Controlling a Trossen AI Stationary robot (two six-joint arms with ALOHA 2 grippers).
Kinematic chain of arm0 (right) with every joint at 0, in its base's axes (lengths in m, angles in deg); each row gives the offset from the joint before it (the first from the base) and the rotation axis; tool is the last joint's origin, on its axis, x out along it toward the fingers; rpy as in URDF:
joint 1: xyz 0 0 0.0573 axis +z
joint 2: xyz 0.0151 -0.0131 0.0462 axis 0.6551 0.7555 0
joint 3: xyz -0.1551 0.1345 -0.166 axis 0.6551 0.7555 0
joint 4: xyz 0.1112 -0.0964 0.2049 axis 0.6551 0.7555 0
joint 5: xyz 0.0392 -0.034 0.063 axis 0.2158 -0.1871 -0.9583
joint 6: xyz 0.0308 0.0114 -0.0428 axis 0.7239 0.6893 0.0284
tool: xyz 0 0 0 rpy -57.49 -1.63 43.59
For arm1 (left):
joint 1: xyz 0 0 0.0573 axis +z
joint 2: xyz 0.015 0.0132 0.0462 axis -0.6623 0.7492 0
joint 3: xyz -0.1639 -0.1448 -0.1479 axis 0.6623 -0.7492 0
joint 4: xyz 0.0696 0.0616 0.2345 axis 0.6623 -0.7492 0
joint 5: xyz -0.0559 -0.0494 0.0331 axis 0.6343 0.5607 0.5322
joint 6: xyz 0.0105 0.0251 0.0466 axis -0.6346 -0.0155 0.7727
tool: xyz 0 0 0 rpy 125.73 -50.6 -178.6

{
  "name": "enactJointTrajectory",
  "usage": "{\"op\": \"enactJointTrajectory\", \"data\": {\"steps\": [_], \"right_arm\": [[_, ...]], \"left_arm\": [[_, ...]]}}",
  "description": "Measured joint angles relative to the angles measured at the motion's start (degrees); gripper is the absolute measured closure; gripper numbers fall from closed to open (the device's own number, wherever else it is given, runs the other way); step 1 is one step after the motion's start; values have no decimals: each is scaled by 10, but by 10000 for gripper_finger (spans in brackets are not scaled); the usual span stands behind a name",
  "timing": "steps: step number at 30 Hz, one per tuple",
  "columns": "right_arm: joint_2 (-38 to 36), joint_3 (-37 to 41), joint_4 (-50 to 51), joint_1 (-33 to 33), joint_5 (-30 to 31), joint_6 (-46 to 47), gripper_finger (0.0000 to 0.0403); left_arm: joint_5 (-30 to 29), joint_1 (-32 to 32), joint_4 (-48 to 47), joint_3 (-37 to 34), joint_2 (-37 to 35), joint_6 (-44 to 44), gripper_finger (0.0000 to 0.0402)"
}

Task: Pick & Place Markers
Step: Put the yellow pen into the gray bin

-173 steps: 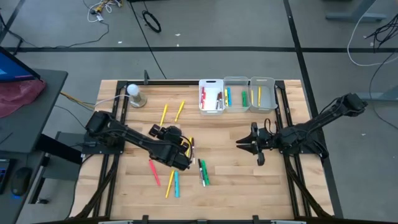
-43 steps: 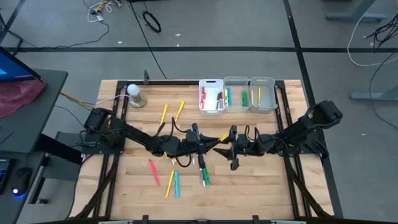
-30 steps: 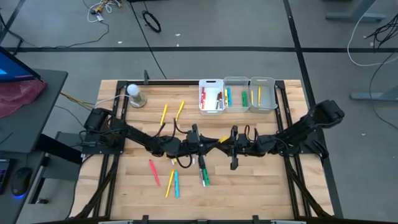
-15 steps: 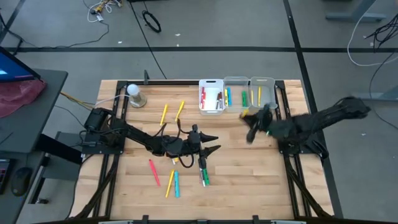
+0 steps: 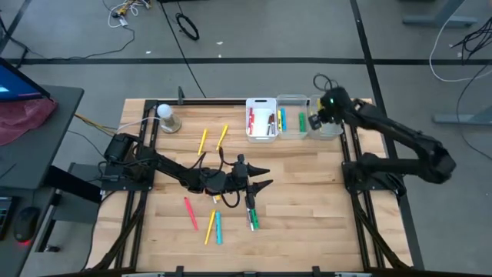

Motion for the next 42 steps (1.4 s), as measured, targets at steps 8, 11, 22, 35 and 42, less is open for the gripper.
{"op": "enactJointTrajectory", "data": {"steps": [8,11,22,35,42], "right_arm": [[150,1,-46,-123,-98,-2,375],[187,0,-51,-128,-96,8,376],[202,-10,-52,-120,-65,61,371],[202,9,-67,-90,-50,110,370],[202,9,-68,-91,-49,114,369]], "left_arm": [[0,0,0,0,0,0,220],[0,0,0,0,0,0,220],[0,0,-3,0,0,-15,220],[0,0,-2,0,0,-30,220],[0,0,-2,0,0,-31,220]]}}
